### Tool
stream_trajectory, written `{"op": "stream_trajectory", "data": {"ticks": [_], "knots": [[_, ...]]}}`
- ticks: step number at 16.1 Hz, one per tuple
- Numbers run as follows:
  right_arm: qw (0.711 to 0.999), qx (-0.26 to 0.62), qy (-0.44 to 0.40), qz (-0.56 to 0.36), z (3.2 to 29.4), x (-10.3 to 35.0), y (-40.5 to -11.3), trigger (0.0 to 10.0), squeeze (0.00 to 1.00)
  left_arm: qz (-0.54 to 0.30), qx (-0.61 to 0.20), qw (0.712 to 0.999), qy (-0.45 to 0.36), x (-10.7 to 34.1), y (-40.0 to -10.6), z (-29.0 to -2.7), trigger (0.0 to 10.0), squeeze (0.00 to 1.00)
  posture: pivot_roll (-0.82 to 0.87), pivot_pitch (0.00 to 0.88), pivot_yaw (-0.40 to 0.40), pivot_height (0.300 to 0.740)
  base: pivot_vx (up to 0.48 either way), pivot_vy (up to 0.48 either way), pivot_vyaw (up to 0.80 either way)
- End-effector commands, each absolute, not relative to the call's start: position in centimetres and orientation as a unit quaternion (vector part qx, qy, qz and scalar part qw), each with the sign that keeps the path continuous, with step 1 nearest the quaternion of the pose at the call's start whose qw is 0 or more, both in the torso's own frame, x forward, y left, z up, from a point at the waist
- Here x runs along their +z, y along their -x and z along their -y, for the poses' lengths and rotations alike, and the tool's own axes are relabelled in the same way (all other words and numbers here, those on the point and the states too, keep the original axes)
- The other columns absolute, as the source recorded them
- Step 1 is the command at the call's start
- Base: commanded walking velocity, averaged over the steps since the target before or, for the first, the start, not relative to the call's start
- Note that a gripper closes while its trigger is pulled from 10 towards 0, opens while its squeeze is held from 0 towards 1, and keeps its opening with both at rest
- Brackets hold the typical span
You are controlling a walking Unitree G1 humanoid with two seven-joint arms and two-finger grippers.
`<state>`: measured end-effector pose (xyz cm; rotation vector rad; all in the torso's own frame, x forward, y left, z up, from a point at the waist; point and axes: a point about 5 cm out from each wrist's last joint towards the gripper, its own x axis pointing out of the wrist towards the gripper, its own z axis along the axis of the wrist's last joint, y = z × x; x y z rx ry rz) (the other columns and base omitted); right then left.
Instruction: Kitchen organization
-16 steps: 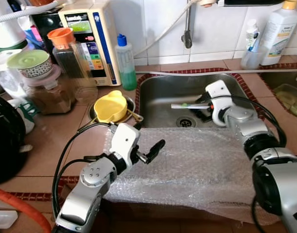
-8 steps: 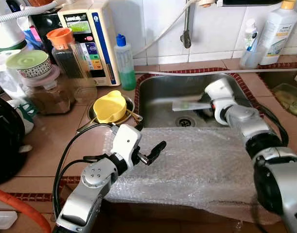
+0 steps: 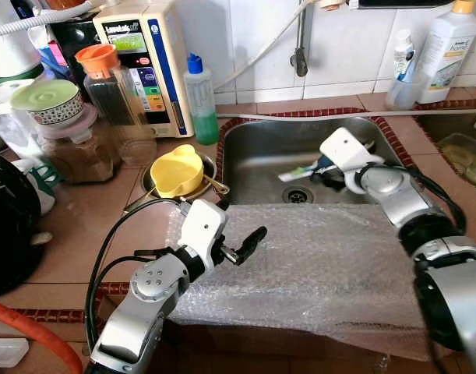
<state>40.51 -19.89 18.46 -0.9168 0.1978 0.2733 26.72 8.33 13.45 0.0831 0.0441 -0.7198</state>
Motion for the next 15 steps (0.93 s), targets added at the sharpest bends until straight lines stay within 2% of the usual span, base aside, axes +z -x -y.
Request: {"op": "stream_trajectory", "data": {"ticks": [1,2,3,4,6,10,13,14,15], "knots": [[0.847,0.135,0.508,-0.073,19.4,18.4,-40.5,10.0,0.00,-0.021,-0.354,0.934,-0.048,13.4,-26.6,-8.4,10.0,0.00,-0.24,0.059,0.138,0.740,0.000,0.000,0.00],[0.812,0.133,0.564,-0.064,19.6,18.1,-40.3,10.0,0.00,-0.021,-0.354,0.934,-0.048,13.4,-26.6,-8.4,10.0,0.00,-0.24,0.059,0.138,0.740,0.000,0.000,0.00],[0.736,0.142,0.660,-0.056,20.2,17.2,-39.9,10.0,0.00,-0.021,-0.355,0.934,-0.046,13.4,-26.6,-8.3,10.0,0.00,-0.24,0.057,0.139,0.740,0.000,0.000,0.00],[0.723,0.144,0.673,-0.057,20.3,17.0,-39.8,10.0,0.00,-0.021,-0.355,0.933,-0.045,13.4,-26.6,-8.3,10.0,0.00,-0.24,0.057,0.139,0.740,0.000,0.000,0.00],[0.646,0.152,0.745,-0.062,21.4,16.3,-39.4,10.0,0.00,-0.021,-0.357,0.933,-0.043,13.4,-26.6,-8.3,10.0,0.00,-0.24,0.057,0.139,0.740,0.000,0.000,0.00],[0.621,0.168,0.761,-0.086,22.4,15.5,-39.0,10.0,0.00,-0.021,-0.360,0.932,-0.042,13.4,-26.5,-8.2,10.0,0.00,-0.24,0.055,0.141,0.740,0.000,0.000,0.00],[0.624,0.162,0.759,-0.092,22.8,15.5,-38.9,10.0,0.00,-0.021,-0.361,0.931,-0.041,13.4,-26.5,-8.1,10.0,0.00,-0.24,0.054,0.139,0.740,0.000,0.000,0.00],[0.669,0.135,0.725,-0.088,22.8,16.2,-39.2,10.0,0.00,-0.020,-0.359,0.932,-0.042,13.4,-26.5,-8.2,10.0,0.00,-0.24,0.054,0.138,0.740,0.000,0.000,0.00],[0.777,0.095,0.618,-0.076,22.3,17.5,-39.8,10.0,0.00,-0.018,-0.353,0.934,-0.045,13.4,-26.6,-8.3,10.0,0.00,-0.24,0.052,0.137,0.740,0.000,0.000,0.00]]}}
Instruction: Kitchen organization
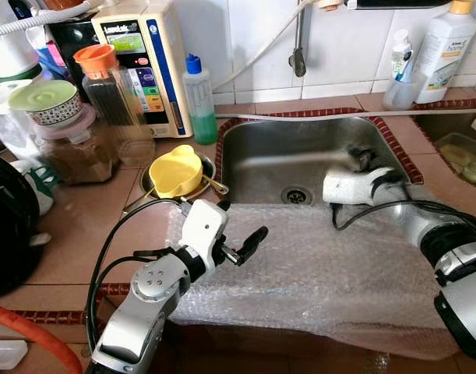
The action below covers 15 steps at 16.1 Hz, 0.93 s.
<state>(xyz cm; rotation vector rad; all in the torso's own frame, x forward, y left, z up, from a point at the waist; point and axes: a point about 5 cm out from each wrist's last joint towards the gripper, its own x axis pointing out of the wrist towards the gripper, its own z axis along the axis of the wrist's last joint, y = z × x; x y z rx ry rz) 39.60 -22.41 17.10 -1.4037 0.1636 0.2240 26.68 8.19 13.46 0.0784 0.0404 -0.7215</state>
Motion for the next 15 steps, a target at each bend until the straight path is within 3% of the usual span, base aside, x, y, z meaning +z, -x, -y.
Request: {"op": "stream_trajectory", "data": {"ticks": [1,3,5,8,9,11,15], "knots": [[0.791,0.092,0.601,-0.075,22.2,17.6,-39.8,10.0,0.00,-0.018,-0.352,0.935,-0.045,13.4,-26.6,-8.3,10.0,0.00,-0.24,0.052,0.137,0.740,0.000,0.000,0.00],[0.890,0.080,0.447,-0.047,21.2,17.9,-39.9,10.0,0.00,-0.011,-0.347,0.937,-0.044,13.7,-26.9,-8.5,10.0,0.00,-0.24,0.047,0.142,0.740,0.000,0.000,0.00],[0.920,0.079,0.383,-0.029,20.6,17.6,-39.7,10.0,0.00,-0.005,-0.345,0.938,-0.045,14.0,-27.1,-8.6,10.0,0.00,-0.25,0.047,0.144,0.740,0.000,0.000,0.00],[0.975,0.079,0.203,0.037,18.7,17.9,-38.5,10.0,0.00,0.017,-0.317,0.947,-0.048,14.6,-27.9,-9.0,10.0,0.00,-0.27,0.046,0.148,0.740,0.000,0.000,0.00],[0.990,0.096,0.080,0.069,17.4,18.4,-37.5,10.0,0.00,0.031,-0.289,0.956,-0.050,15.0,-28.5,-9.6,10.0,0.00,-0.27,0.047,0.149,0.740,0.000,0.000,0.00],[0.989,0.119,-0.042,0.080,15.5,18.7,-36.0,10.0,0.00,0.046,-0.260,0.964,-0.045,15.7,-29.2,-10.4,10.0,0.00,-0.28,0.043,0.150,0.740,0.000,0.000,0.00],[0.976,0.178,-0.113,0.063,11.5,18.1,-32.2,10.0,0.00,0.070,-0.193,0.978,-0.039,16.6,-30.4,-11.9,10.0,0.00,-0.29,0.045,0.156,0.740,0.000,0.000,0.00]]}}
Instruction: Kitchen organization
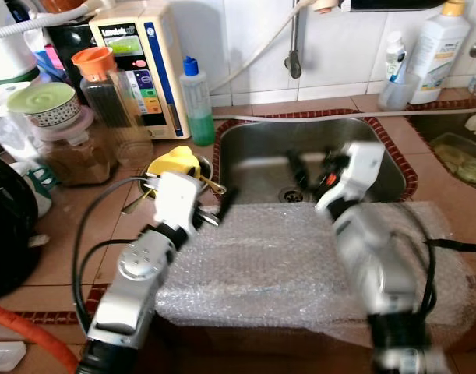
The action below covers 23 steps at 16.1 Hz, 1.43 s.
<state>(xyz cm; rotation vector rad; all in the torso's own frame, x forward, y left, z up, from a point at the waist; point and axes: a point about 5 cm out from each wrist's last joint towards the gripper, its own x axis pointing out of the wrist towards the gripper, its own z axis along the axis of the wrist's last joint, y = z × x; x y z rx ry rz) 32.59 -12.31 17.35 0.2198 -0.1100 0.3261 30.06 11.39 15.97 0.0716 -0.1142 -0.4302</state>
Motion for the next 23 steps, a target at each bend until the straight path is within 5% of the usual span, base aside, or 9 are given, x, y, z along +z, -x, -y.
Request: {"op": "stream_trajectory", "data": {"ticks": [1,5,9,14,23], "knots": [[0.976,0.180,-0.112,0.058,11.4,18.1,-31.8,10.0,0.00,0.074,-0.180,0.980,-0.038,16.7,-30.7,-12.2,10.0,0.00,-0.29,0.045,0.156,0.740,0.000,0.000,0.00],[0.968,0.222,-0.115,0.033,10.4,18.8,-30.2,10.0,0.00,0.067,-0.110,0.991,-0.037,16.8,-32.0,-14.2,10.0,0.00,-0.30,0.044,0.160,0.740,0.000,0.000,0.00],[0.962,0.271,-0.026,0.034,9.1,19.0,-29.1,10.0,0.00,0.029,-0.049,0.998,-0.041,16.1,-33.0,-16.0,10.0,0.00,-0.31,0.043,0.165,0.740,0.000,0.000,0.00],[0.945,0.321,-0.061,0.018,8.2,19.1,-28.1,10.0,0.00,-0.008,0.058,0.998,-0.025,15.2,-33.9,-18.6,10.0,0.00,-0.30,0.041,0.160,0.740,0.000,0.000,0.00],[0.917,0.398,0.002,-0.018,7.0,17.9,-26.3,10.0,0.00,-0.088,0.053,0.993,0.062,13.5,-33.8,-17.8,10.0,0.00,-0.30,0.040,0.153,0.740,0.000,0.000,0.00]]}}
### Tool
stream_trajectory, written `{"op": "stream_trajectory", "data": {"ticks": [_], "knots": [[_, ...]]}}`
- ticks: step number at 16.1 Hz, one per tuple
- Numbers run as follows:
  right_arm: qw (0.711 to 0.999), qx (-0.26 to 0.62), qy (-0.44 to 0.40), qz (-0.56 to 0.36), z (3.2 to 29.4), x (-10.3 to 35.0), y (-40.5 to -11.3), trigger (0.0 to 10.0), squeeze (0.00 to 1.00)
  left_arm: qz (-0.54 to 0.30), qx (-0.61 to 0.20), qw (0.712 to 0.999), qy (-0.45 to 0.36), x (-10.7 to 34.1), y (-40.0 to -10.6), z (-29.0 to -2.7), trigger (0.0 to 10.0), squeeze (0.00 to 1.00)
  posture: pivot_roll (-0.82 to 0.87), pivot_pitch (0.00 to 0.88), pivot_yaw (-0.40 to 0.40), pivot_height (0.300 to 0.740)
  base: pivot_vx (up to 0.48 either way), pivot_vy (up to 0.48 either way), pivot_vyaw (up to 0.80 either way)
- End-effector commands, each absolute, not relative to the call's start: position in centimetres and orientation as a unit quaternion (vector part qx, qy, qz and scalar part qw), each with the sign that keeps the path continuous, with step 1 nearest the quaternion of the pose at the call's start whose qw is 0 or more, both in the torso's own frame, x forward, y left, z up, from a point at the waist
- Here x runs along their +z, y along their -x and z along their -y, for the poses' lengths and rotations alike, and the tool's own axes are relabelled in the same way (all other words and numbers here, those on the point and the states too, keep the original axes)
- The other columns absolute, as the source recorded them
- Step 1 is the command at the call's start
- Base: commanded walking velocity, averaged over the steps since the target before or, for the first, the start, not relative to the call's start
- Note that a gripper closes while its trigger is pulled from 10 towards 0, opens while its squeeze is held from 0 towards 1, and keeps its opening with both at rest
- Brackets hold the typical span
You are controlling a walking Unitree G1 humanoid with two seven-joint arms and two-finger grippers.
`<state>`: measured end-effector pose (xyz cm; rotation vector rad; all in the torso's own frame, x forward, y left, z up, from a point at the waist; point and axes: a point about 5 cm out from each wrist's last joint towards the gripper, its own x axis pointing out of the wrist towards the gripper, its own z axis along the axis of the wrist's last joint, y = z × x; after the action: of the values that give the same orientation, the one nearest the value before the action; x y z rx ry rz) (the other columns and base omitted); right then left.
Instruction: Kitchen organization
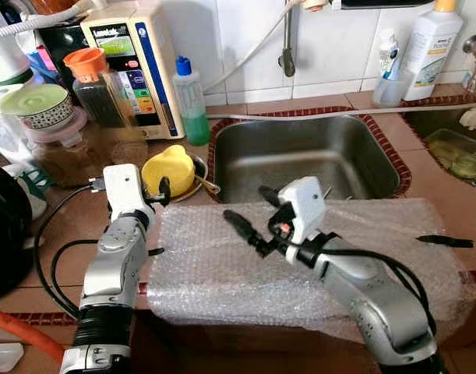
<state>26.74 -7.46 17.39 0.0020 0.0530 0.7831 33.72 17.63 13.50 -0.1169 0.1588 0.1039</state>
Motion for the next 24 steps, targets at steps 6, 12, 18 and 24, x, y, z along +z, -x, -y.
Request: {"op": "stream_trajectory", "data": {"ticks": [6,12,18,24], "knots": [[0.908,0.417,-0.007,-0.038,7.1,17.6,-25.9,10.0,0.00,-0.110,0.045,0.988,0.100,13.5,-34.0,-17.4,10.0,0.00,-0.31,0.043,0.159,0.740,0.000,0.000,0.00],[0.910,0.412,0.005,-0.039,7.2,17.5,-26.2,10.0,0.00,-0.098,0.055,0.980,0.162,14.5,-34.3,-17.5,10.0,0.00,-0.30,0.044,0.156,0.740,0.000,0.000,0.00],[0.908,0.417,0.016,-0.038,7.0,17.5,-26.1,10.0,0.00,-0.103,0.057,0.976,0.184,14.6,-34.4,-17.3,10.0,0.00,-0.30,0.046,0.149,0.740,0.000,0.000,0.00],[0.905,0.423,0.030,-0.040,6.7,17.4,-26.1,10.0,0.00,-0.100,0.043,0.977,0.185,14.7,-34.4,-16.7,0.0,0.00,-0.30,0.047,0.149,0.740,0.000,0.000,0.00]]}}
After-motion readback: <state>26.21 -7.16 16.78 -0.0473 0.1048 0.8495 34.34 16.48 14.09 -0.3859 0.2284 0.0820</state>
